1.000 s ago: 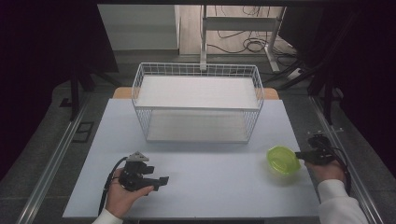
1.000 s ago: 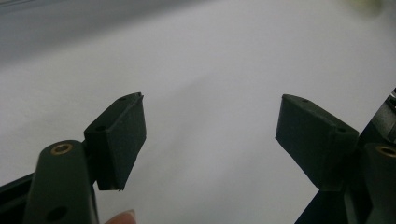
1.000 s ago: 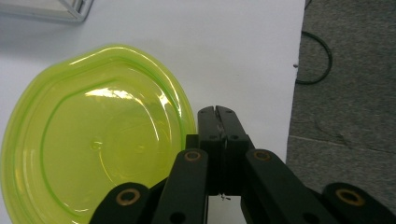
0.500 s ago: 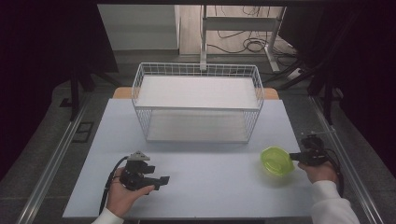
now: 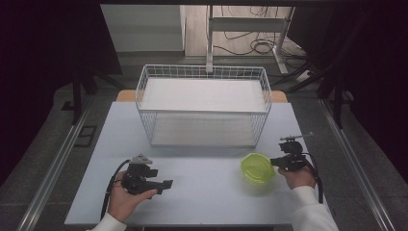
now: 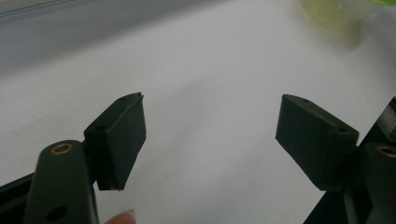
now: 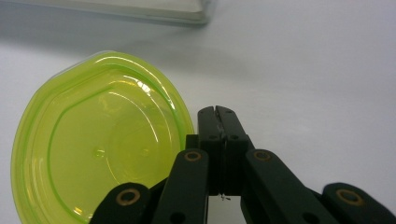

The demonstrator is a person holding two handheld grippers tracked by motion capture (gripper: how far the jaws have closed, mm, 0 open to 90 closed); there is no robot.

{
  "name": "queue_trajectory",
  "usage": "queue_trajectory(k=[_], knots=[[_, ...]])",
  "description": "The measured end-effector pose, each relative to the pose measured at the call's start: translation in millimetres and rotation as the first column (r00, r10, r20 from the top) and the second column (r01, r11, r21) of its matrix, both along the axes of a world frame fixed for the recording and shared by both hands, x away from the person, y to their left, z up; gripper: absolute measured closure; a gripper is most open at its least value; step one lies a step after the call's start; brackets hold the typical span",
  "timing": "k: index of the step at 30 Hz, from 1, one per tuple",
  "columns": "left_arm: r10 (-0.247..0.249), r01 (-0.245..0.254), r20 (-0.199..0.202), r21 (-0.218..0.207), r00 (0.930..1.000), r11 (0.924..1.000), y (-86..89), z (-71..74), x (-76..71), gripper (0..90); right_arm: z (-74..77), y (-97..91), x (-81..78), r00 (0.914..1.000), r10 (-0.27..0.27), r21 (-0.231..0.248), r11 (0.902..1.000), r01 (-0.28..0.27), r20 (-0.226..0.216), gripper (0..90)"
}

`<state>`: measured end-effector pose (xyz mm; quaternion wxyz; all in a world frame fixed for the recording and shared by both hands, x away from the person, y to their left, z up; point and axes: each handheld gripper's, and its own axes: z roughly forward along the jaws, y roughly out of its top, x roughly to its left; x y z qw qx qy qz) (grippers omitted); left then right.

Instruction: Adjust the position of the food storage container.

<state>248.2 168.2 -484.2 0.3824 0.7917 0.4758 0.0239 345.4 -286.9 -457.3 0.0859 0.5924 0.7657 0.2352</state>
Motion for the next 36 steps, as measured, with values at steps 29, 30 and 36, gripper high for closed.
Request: queue_trajectory(k=[29, 30, 36], knots=[[0.002, -0.002, -0.008, 0.018, 1.0000, 0.9998, 2.0, -2.9, 3.1, 24.1, -11.5, 135.1, -15.3, 0.9827, 0.184, 0.052, 0.9813, -0.185, 0.018, 88.8], [0.001, -0.001, -0.009, 0.020, 1.0000, 0.9998, 2.1, -3.0, 3.0, 24.1, -11.8, 139.5, -15.8, 0.9803, 0.197, 0.053, 0.9789, -0.197, 0.020, 88.9], [0.005, -0.005, -0.008, 0.022, 1.0000, 0.9998, 3.7, -2.7, 2.4, 24.1, -8.4, 130.2, -17.2, 0.9811, 0.187, 0.065, 0.9797, -0.190, 0.049, 88.8]])
